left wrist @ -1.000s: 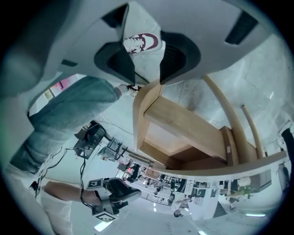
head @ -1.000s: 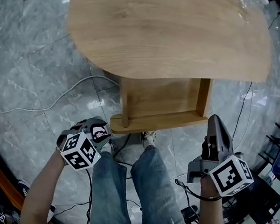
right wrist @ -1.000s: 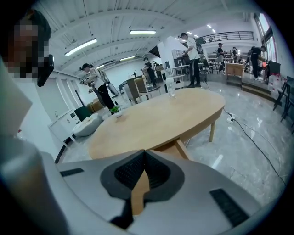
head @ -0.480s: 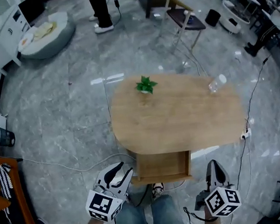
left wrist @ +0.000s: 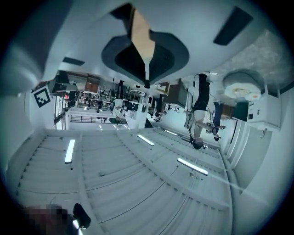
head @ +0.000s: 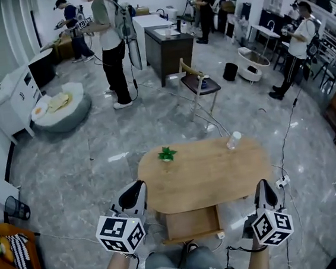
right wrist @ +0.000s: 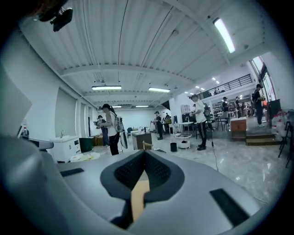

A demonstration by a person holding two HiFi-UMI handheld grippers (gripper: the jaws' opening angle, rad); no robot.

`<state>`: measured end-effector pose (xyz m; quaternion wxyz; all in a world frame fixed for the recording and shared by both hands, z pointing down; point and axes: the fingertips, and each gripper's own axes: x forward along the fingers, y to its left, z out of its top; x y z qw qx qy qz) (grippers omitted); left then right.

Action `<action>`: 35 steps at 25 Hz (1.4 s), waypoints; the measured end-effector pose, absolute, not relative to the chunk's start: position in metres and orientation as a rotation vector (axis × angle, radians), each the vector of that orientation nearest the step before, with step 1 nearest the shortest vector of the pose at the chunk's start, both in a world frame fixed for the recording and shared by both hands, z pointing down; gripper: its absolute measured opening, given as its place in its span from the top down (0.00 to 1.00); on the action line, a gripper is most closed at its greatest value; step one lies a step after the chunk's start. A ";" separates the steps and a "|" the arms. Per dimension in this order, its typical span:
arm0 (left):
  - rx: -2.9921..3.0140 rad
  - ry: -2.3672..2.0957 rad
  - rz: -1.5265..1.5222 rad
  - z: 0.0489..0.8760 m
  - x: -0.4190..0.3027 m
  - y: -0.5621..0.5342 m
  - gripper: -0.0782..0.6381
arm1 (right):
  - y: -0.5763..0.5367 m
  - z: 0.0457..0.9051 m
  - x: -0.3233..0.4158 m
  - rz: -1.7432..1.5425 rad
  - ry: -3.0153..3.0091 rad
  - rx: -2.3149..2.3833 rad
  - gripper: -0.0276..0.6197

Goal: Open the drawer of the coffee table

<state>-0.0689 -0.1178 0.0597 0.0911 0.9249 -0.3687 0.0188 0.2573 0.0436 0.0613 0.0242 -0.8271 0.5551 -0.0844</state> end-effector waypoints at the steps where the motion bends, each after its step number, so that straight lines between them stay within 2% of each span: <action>1: 2.759 -1.112 0.044 0.046 -0.073 -0.121 0.87 | 0.052 0.051 0.258 -0.234 1.687 -2.559 0.96; 9: 2.754 -1.364 -0.098 -0.011 -0.103 -0.136 0.90 | 0.105 0.030 0.272 -0.210 1.502 -2.608 0.96; 35: 2.690 -1.428 -0.002 0.010 -0.083 -0.180 0.90 | 0.064 0.036 0.294 -0.240 1.527 -2.680 0.96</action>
